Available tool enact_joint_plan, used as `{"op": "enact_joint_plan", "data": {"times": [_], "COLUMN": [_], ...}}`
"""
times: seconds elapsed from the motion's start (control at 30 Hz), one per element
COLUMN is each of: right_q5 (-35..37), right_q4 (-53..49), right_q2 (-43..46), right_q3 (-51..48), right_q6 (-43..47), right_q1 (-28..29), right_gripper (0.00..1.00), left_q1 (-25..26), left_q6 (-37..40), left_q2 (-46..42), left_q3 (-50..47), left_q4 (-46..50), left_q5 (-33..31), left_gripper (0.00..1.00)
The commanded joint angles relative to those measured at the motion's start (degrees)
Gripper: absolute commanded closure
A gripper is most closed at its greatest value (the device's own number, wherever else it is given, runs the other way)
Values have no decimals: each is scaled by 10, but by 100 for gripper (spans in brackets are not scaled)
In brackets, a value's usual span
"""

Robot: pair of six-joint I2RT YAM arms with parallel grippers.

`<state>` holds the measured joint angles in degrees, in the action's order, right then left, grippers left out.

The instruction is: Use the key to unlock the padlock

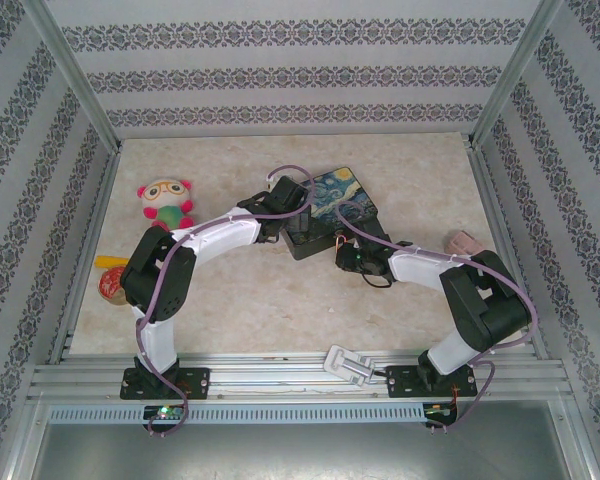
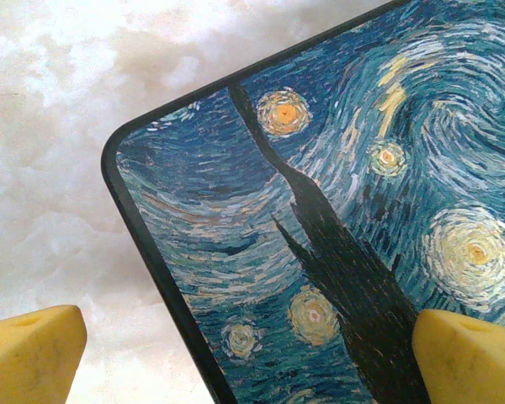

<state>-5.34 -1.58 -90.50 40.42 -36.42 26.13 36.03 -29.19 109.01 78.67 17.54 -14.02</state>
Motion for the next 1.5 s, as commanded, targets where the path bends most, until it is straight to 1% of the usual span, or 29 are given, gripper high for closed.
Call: {"op": "enact_joint_plan", "data": {"times": [0.0,0.2,0.77,0.87,1.13,1.27,1.47], "right_q5": [-13,-32,-52,-54,-54,-52,-46], "right_q4": [41,67,99,104,110,114,120], "right_q2": [4,-3,-5,-2,4,5,10], "right_q3": [-6,-11,-14,-16,-22,-26,-35], "right_q6": [-24,-41,-74,-79,-88,-92,-99], "right_q1": [-11,-20,-32,-34,-39,-41,-46], "right_gripper": [100,100,100,100,100,100,100], "left_q1": [8,8,10,16,56,63,67], "left_q6": [0,-1,-4,-1,16,19,16], "left_q2": [-3,-7,-19,-31,-72,-72,-42], "left_q3": [-17,-18,-27,-29,-31,-37,-32], "left_q4": [36,34,29,27,16,-5,5], "left_q5": [-5,-1,10,1,-70,-64,-56], "left_gripper": [1,1,1,1,1,1,1]}}
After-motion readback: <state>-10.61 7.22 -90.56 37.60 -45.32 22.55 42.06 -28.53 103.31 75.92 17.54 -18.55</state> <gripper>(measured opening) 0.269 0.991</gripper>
